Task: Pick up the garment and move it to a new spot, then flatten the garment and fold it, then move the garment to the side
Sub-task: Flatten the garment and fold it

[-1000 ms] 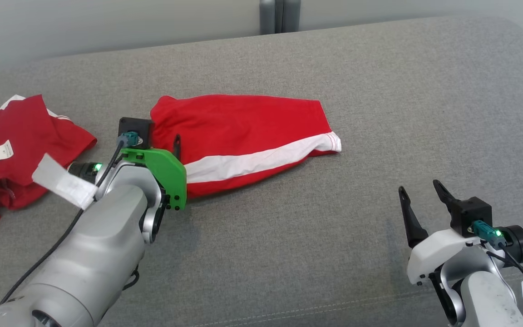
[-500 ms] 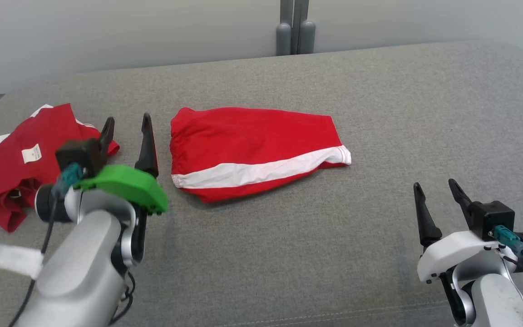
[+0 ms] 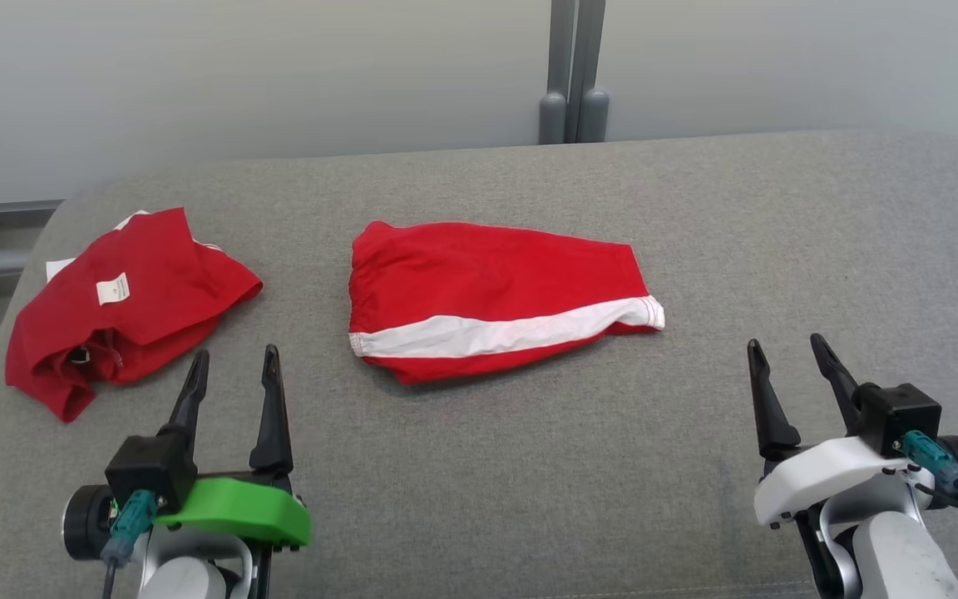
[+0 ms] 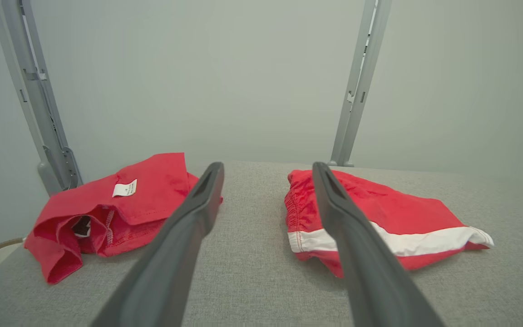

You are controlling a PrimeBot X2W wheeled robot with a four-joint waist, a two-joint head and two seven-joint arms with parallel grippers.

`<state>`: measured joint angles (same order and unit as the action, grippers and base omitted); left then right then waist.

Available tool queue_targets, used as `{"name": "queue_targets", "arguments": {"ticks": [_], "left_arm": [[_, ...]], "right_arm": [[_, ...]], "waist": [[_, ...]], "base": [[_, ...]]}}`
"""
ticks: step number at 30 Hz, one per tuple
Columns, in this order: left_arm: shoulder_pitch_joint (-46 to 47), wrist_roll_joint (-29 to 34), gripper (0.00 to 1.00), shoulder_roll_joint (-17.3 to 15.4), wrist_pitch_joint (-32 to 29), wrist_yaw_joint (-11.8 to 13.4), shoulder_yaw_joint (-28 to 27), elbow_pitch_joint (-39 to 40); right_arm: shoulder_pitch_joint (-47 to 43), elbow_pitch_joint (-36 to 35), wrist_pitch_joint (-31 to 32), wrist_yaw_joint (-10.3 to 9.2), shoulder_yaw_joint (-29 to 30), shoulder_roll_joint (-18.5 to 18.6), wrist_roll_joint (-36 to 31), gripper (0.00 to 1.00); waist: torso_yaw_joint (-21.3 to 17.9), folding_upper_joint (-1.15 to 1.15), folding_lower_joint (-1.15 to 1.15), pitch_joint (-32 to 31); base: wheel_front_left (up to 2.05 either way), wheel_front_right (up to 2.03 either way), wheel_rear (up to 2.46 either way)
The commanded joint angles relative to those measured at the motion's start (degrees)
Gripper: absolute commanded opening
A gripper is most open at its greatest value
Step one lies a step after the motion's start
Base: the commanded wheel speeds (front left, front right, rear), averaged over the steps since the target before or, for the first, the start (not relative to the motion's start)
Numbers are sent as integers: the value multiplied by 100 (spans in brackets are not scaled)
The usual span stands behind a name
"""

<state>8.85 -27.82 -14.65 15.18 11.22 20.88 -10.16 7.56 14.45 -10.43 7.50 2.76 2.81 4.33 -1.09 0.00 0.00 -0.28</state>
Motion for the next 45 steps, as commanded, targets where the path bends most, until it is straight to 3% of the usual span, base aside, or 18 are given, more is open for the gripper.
{"name": "queue_targets", "arguments": {"ticks": [1, 9, 17, 36, 41, 45], "left_arm": [[-235, 148, 100, 54, -4, -61, -116, 92], [-785, 449, 100, 35, -3, -281, -196, -120], [-975, 521, 100, -27, -3, -420, -237, -323], [-893, 585, 100, 82, -21, -641, -235, -566], [-705, 486, 100, 90, -162, -747, -173, -671], [-423, 461, 100, 76, -523, -893, -44, -788]], "right_arm": [[-92, 51, -33, -2, -4, 18, 84, 100], [-274, 44, -4, -1, -195, 5, -255, 100], [-501, 59, 162, -4, 3, 16, -342, 100], [-513, 36, 322, -4, -53, 16, -266, 100], [-400, -30, 598, -4, -45, 15, -315, 100], [-239, 0, 1323, -4, 38, 15, -441, 100]], "waist": [[108, 0, 0, -95], [366, 0, 0, -238], [529, 0, 0, -321], [492, 0, 0, -288], [470, 0, 0, -261], [457, 0, 0, -202]], "base": [[0, 0, 0], [0, 0, 0], [0, 0, 0], [0, 0, 0], [0, 0, 0], [0, 0, 0]]}}
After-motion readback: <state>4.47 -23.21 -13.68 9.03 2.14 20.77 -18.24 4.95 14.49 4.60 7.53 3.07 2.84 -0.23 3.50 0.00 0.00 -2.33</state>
